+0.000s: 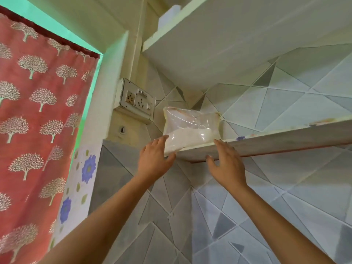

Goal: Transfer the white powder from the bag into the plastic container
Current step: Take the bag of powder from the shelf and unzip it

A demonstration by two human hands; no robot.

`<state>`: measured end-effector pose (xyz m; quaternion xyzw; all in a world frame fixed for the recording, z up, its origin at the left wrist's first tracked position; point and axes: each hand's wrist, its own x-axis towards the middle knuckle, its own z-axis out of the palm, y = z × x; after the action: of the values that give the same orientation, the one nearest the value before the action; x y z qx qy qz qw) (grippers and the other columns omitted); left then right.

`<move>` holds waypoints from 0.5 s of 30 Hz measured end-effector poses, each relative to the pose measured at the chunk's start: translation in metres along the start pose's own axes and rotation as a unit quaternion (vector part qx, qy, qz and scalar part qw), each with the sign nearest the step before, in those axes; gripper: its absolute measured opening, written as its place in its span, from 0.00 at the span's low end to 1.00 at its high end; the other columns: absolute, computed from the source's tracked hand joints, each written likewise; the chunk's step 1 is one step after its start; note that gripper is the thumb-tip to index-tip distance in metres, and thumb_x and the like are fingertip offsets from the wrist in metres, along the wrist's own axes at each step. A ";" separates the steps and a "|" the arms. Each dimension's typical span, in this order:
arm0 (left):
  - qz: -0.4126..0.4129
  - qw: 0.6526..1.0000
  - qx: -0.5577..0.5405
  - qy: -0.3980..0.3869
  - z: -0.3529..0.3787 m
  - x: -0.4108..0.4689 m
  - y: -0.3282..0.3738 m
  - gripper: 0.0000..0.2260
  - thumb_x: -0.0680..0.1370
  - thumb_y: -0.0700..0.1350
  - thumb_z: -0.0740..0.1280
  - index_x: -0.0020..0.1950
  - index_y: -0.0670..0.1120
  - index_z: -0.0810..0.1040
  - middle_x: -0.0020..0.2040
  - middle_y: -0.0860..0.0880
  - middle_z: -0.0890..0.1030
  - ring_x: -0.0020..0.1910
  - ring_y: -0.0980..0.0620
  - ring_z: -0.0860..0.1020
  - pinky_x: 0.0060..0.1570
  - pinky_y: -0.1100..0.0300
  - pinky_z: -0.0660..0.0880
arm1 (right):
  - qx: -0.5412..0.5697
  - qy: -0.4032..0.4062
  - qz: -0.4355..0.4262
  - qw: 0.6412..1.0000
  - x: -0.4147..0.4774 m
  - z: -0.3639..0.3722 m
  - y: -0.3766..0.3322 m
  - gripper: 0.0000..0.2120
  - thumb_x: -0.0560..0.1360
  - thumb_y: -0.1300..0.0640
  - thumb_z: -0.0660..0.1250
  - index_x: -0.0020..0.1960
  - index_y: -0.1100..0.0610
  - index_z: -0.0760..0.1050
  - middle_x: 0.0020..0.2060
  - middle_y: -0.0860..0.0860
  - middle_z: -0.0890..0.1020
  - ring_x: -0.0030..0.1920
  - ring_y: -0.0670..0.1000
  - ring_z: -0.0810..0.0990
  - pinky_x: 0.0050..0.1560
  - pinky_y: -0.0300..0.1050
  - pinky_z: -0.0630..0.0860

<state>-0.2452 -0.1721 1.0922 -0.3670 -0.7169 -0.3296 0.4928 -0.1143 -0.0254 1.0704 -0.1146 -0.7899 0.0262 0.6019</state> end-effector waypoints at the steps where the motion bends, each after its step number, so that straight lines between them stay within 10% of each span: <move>1: -0.006 1.000 -0.007 0.001 0.010 0.013 -0.007 0.26 0.77 0.56 0.61 0.73 0.50 0.60 0.69 0.48 0.71 0.68 0.47 0.69 0.67 0.50 0.65 | -0.007 -0.001 -0.006 1.000 0.011 0.013 0.004 0.27 0.77 0.52 0.61 0.74 0.58 0.59 0.74 0.54 0.64 0.74 0.54 0.61 0.73 0.48 0.57; 15: -0.076 0.959 -0.273 -0.012 0.131 0.168 -0.098 0.22 0.77 0.52 0.63 0.69 0.46 0.68 0.66 0.43 0.75 0.61 0.43 0.75 0.61 0.50 0.73 | -0.149 0.052 -0.043 0.987 0.152 0.148 0.037 0.27 0.79 0.48 0.54 0.73 0.59 0.60 0.73 0.56 0.65 0.73 0.54 0.62 0.73 0.48 0.56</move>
<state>-0.4308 -0.0792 1.2013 -0.4357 -0.6312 -0.5451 0.3386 -0.2882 0.0570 1.1666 -0.1701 -0.7567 -0.1231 0.6191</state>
